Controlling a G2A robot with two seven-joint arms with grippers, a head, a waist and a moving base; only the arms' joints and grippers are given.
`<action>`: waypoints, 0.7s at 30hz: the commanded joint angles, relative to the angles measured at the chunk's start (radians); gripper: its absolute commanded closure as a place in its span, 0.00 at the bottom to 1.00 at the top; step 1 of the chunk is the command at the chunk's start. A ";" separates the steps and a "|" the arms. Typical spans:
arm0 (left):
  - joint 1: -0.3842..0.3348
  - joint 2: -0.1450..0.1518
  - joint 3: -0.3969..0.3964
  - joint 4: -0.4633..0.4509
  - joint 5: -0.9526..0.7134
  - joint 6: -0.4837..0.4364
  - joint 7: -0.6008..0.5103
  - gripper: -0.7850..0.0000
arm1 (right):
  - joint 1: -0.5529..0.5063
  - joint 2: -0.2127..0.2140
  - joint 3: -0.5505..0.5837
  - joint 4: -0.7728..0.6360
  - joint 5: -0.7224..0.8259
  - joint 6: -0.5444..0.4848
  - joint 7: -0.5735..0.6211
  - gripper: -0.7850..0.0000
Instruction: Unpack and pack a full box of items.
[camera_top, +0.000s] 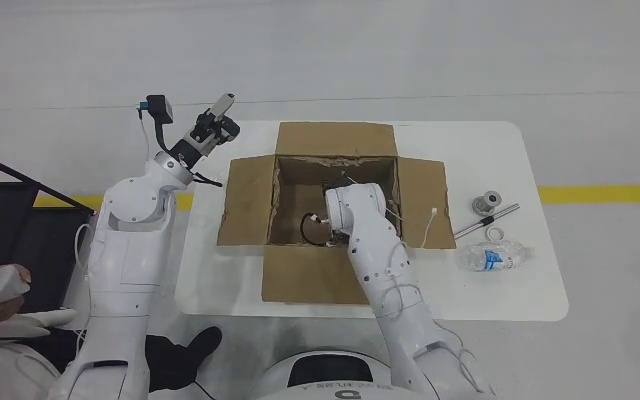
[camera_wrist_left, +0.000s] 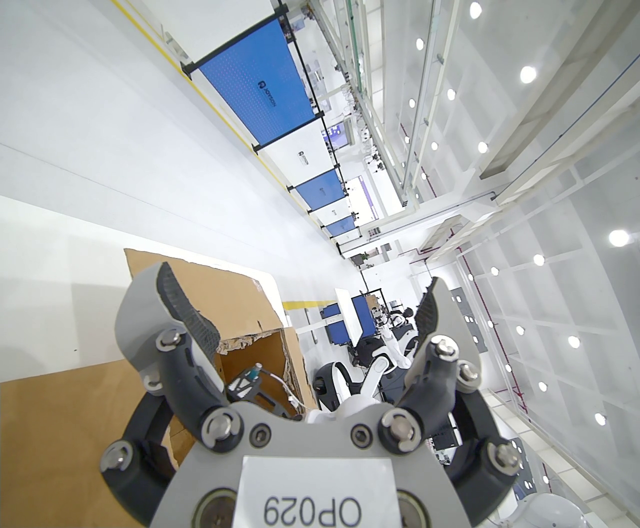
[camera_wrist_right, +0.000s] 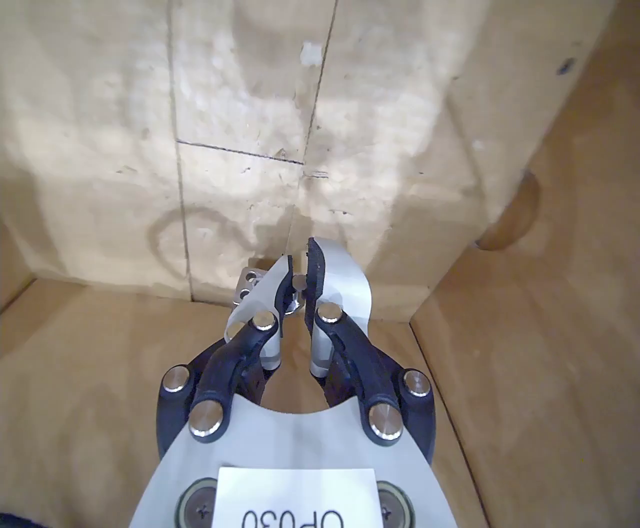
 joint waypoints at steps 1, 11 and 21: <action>0.000 0.000 0.000 0.000 -0.001 0.000 0.000 0.00 | -0.053 0.016 -0.011 -0.106 0.013 0.020 -0.060 1.00; 0.000 0.000 0.000 0.000 -0.001 0.000 0.000 0.00 | -0.245 0.091 -0.019 -0.330 0.227 0.088 -0.492 1.00; 0.000 0.000 0.000 0.000 -0.001 0.000 0.000 0.00 | -0.320 0.116 0.003 -0.375 0.365 0.072 -0.684 1.00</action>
